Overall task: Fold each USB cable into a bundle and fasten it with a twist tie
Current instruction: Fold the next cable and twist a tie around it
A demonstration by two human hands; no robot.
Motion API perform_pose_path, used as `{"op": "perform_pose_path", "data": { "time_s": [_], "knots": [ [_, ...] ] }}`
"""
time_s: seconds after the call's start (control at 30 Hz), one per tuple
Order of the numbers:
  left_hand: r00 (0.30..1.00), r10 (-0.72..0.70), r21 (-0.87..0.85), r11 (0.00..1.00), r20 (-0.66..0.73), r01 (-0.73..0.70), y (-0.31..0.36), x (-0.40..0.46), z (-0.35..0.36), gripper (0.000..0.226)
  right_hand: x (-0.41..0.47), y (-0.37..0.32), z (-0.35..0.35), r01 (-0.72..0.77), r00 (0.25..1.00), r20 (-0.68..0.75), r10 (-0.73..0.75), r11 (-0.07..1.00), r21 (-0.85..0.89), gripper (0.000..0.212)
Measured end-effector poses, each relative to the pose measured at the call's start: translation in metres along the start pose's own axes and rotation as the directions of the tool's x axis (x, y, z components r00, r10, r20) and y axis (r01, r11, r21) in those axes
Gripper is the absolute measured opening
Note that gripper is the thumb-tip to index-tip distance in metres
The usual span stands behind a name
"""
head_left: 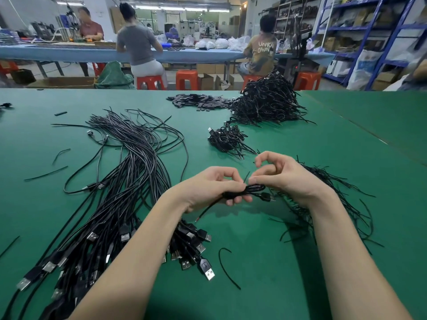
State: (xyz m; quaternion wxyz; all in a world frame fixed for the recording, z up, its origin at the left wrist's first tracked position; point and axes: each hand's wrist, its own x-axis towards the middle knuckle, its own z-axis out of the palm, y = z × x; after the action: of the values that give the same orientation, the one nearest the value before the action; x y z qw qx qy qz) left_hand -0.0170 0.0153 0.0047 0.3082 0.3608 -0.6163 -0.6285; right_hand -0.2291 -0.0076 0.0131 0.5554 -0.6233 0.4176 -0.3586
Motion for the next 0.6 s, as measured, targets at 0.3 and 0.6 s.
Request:
{"op": "perform_pose_path", "data": {
  "time_s": [0.3, 0.6],
  "knots": [
    [0.846, 0.099, 0.216, 0.976, -0.524, 0.019, -0.008, 0.02, 0.0, 0.013, 0.024, -0.014, 0.043, 0.115, 0.854, -0.317, -0.412, 0.744, -0.658, 0.036],
    [0.72, 0.089, 0.06, 0.996, -0.689, -0.066, -0.007, 0.019, -0.005, 0.013, 0.03, -0.006, 0.057, 0.264, 0.853, -0.431, -0.293, 0.956, -0.129, 0.042]
  ]
}}
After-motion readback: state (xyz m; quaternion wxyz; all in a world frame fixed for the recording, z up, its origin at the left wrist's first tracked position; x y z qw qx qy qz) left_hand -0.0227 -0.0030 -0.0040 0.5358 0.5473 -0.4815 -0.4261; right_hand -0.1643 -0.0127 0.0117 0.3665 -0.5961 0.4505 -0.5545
